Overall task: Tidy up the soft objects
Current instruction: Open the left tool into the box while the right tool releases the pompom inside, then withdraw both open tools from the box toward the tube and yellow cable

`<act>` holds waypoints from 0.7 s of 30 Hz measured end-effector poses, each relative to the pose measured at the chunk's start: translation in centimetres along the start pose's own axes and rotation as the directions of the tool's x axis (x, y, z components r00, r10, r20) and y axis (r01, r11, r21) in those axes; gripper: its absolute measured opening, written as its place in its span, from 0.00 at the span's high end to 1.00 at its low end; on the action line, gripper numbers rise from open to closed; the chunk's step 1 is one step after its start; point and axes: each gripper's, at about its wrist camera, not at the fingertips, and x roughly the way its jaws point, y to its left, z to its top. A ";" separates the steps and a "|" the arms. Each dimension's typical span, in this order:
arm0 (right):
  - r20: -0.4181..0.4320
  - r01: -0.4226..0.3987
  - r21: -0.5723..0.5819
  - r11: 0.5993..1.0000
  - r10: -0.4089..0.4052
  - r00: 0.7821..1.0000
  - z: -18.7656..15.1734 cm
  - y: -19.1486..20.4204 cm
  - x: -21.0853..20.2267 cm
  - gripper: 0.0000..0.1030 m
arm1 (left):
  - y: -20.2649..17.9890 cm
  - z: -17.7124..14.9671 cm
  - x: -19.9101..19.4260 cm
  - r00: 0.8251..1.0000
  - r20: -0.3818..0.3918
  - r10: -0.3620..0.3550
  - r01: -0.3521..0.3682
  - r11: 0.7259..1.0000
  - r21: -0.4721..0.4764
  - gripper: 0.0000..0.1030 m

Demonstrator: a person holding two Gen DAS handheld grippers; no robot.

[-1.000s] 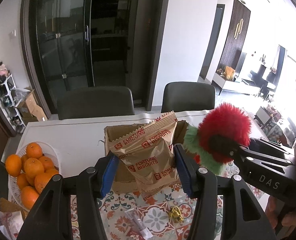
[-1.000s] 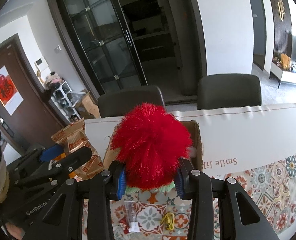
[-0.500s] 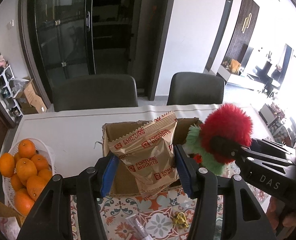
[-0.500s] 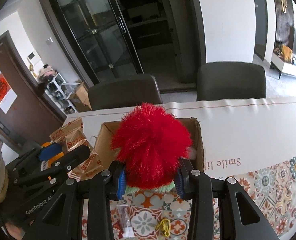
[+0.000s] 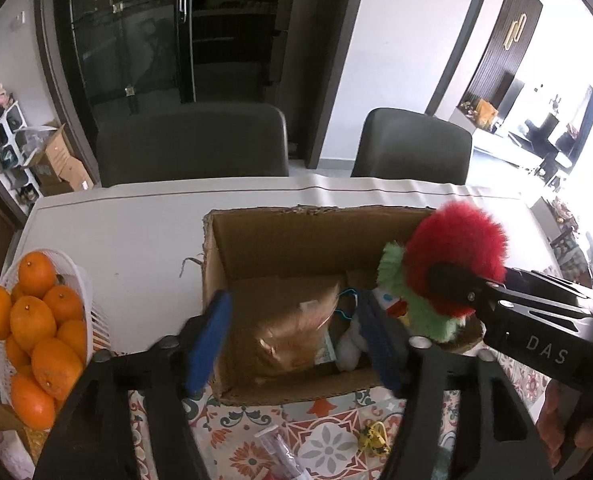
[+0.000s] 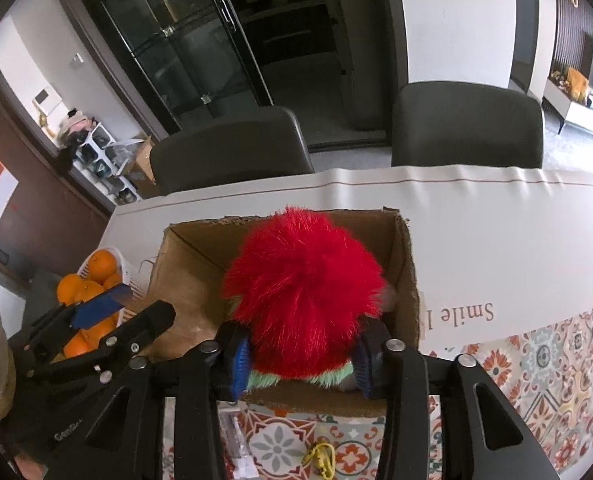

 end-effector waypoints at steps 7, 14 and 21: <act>0.010 0.012 0.011 1.000 -0.012 1.000 -0.4 -0.1 0.1 0.37 | 0.1 -0.3 -0.2 1.000 0.012 0.028 -0.028 1.000 0.007 0.31; 0.076 0.080 0.018 0.997 -0.081 0.994 -1.6 0.4 -2.6 0.37 | 0.5 -1.1 -1.6 0.997 0.037 0.062 -0.063 0.998 0.024 0.31; 0.125 0.093 0.009 0.996 -0.094 0.988 -2.9 1.3 -5.1 0.37 | 0.5 -2.3 -4.0 0.995 0.076 0.061 -0.063 0.998 0.023 0.31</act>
